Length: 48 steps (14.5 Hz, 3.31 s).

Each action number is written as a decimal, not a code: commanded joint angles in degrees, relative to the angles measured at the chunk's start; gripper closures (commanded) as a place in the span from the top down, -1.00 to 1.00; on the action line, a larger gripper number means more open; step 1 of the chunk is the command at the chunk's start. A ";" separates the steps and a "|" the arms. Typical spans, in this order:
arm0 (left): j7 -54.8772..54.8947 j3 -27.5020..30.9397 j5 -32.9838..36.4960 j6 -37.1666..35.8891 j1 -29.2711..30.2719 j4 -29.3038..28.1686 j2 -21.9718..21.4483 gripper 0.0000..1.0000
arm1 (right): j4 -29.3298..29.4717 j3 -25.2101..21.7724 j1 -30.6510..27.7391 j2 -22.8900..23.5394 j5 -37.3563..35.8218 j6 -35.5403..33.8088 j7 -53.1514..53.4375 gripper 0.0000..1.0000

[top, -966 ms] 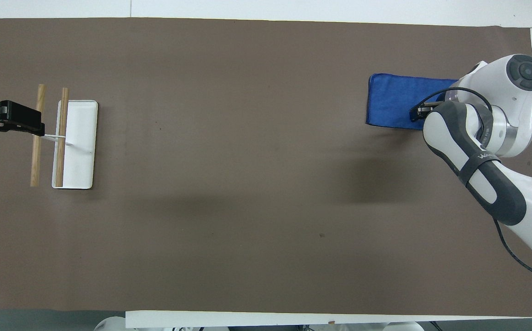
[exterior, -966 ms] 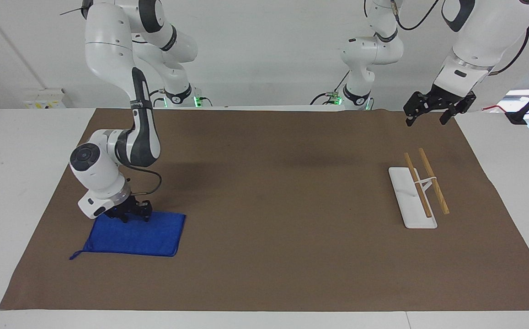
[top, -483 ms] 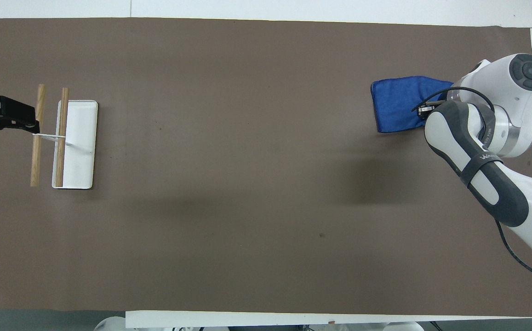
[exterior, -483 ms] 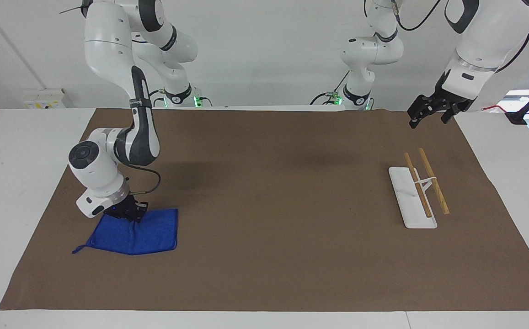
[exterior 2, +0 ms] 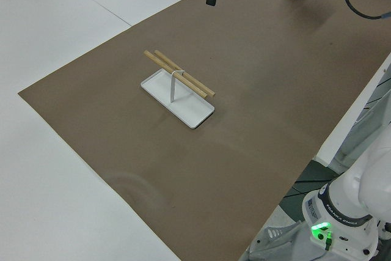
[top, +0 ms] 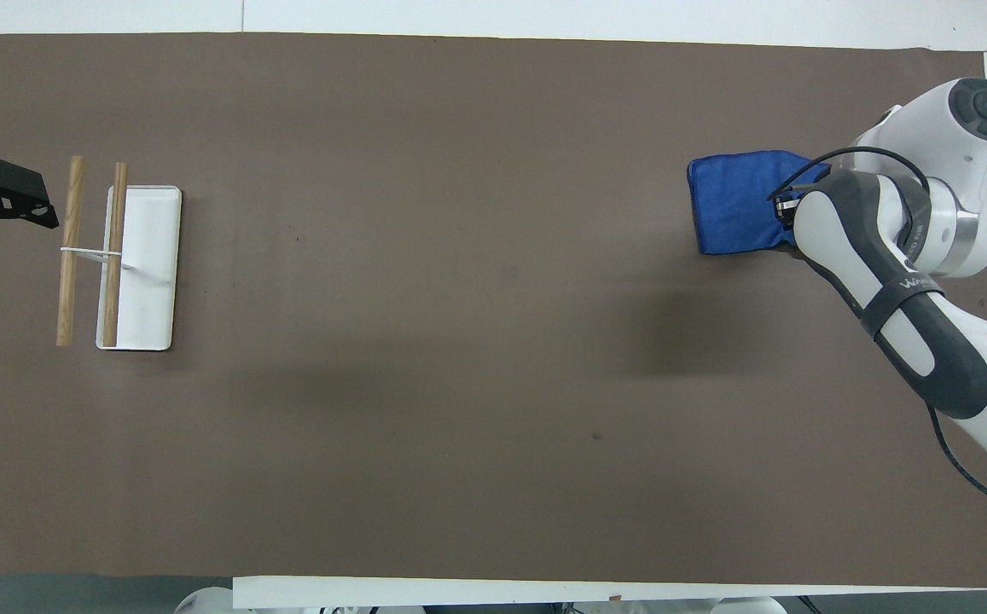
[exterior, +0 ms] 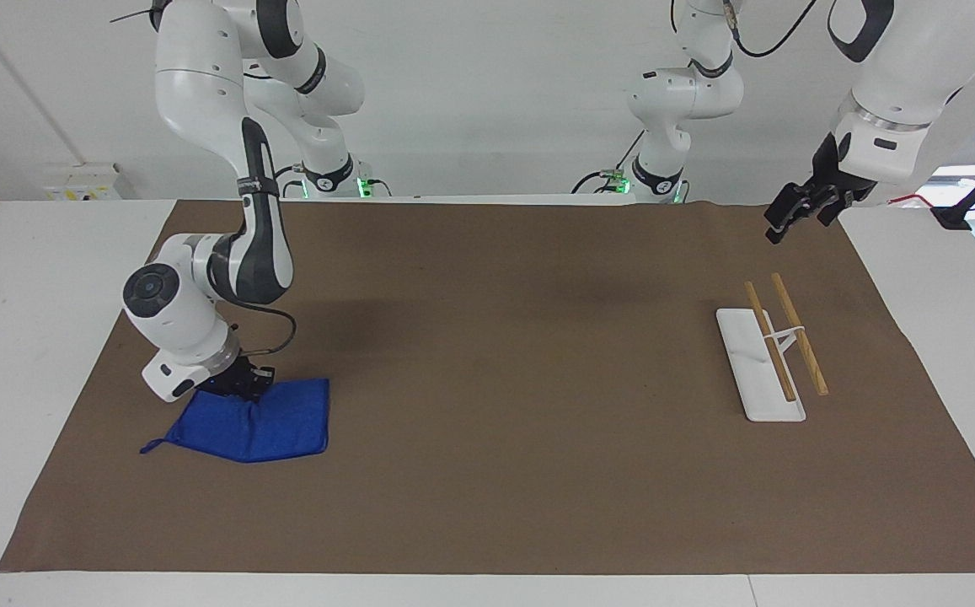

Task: Right arm passes towel to left arm to hang
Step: 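Lift the towel with the right gripper while the left gripper approaches, then grasp the towel with the left gripper beside the right gripper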

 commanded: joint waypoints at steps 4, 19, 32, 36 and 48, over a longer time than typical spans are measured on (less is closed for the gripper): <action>-8.53 -0.47 -0.34 4.16 -0.04 -4.79 -1.56 1.00 | 6.81 6.20 -0.22 -7.62 10.41 -16.55 4.48 -1.00; -68.20 -0.82 -5.25 22.88 -21.31 -14.11 1.07 0.96 | 9.73 16.05 4.00 -10.97 46.11 -22.29 47.65 -1.00; -76.43 -0.64 -9.39 27.11 -28.79 -17.89 0.90 0.63 | 8.06 16.14 10.50 -11.05 50.78 -9.72 60.67 -1.00; -74.14 -0.64 -9.31 27.37 -28.08 -17.80 0.99 0.55 | 7.97 16.14 10.50 -11.05 50.78 -9.46 60.67 -1.00; -74.05 -0.56 -9.31 27.45 -28.08 -17.45 1.08 -0.82 | 7.53 16.14 10.50 -11.41 50.78 -9.46 60.58 -0.99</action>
